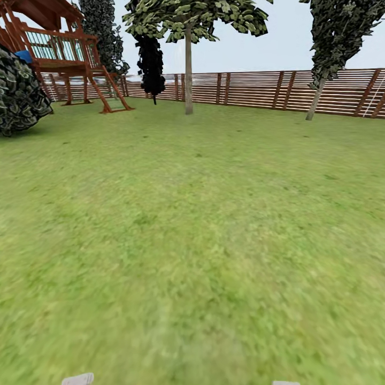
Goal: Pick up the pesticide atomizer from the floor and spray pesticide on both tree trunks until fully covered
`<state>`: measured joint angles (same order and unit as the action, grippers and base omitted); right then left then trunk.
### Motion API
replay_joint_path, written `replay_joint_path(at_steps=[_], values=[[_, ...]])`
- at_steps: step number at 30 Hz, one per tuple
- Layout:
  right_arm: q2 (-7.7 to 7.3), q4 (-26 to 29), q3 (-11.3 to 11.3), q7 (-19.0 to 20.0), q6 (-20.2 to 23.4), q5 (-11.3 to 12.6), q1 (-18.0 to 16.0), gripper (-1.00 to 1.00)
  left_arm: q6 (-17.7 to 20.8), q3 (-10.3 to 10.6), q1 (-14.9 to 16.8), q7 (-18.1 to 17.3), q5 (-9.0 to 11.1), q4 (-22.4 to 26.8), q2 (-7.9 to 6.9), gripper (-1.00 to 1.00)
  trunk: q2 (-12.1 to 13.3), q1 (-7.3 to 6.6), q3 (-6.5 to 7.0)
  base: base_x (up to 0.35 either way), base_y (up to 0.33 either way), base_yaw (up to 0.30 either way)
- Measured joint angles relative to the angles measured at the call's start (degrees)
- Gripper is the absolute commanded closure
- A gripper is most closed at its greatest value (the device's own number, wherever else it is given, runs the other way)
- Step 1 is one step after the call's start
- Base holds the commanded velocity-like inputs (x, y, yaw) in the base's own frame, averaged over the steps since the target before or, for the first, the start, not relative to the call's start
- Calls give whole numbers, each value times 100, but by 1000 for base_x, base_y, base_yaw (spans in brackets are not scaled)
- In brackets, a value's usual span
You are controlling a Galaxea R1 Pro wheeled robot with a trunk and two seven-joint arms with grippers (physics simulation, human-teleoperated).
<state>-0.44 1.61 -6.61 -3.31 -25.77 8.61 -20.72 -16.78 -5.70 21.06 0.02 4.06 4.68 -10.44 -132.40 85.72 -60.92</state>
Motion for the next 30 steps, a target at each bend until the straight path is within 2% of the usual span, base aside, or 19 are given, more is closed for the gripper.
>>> replay_joint_path(at_steps=[30], values=[[0,0,0,0,0,0,0,-100,0,0,0,0,0,-5,-2,100,0,0,0,337,0,0]])
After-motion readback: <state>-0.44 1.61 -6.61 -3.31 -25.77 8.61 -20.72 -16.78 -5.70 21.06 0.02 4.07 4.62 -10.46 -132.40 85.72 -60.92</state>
